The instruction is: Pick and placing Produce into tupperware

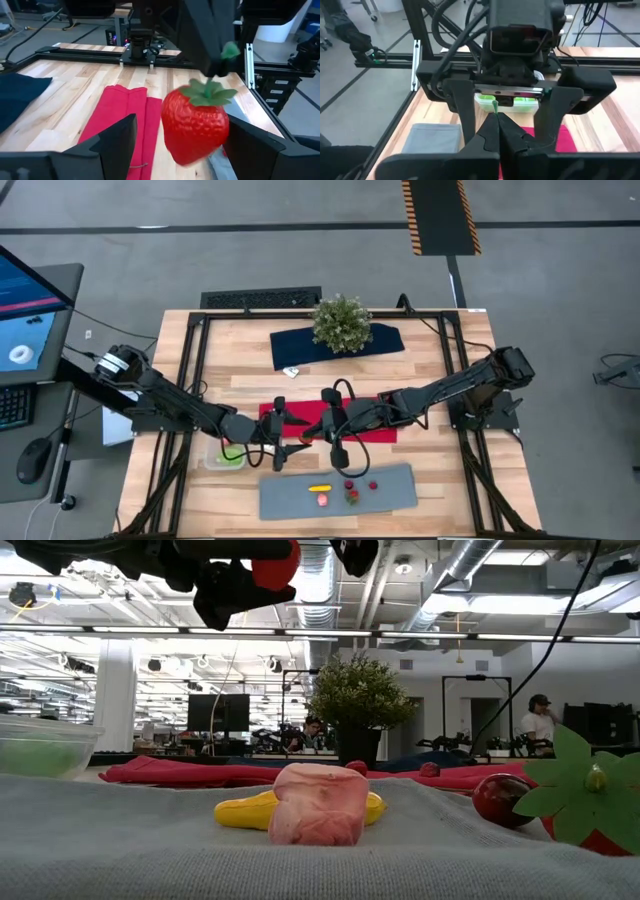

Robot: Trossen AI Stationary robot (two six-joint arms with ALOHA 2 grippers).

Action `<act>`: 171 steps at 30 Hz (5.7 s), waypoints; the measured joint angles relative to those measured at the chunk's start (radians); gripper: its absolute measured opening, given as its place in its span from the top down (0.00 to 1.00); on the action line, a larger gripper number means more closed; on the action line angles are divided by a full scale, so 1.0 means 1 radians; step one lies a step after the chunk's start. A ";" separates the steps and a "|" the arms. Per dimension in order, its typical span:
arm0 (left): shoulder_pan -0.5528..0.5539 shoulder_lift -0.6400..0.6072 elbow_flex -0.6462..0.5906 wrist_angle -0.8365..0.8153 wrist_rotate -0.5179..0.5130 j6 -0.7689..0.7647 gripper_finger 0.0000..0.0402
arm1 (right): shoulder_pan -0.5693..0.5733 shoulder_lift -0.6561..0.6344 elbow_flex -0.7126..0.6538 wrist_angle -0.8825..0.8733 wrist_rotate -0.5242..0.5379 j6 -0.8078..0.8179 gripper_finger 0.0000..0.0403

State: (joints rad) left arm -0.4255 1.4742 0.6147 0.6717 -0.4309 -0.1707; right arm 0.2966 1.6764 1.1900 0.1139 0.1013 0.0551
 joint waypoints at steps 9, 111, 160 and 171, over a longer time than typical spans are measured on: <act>0.001 0.000 0.000 0.000 0.001 0.002 0.55 | 0.000 0.000 0.000 -0.001 0.000 -0.001 0.98; -0.082 -0.574 -0.015 -1.692 0.346 -1.186 0.61 | 0.314 -0.042 0.000 -0.310 0.169 0.207 0.44; -0.100 -0.419 0.238 -1.021 0.054 -0.262 0.38 | 0.300 -0.032 -0.125 -0.600 0.215 0.858 0.44; -0.112 -0.322 0.238 -0.788 0.000 -0.064 0.38 | 0.378 -0.019 -0.158 -0.542 0.241 1.025 0.44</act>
State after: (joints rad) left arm -0.5373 1.1522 0.8532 -0.1168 -0.4311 -0.2348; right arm 0.6748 1.6576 1.0316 -0.4277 0.3420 1.0805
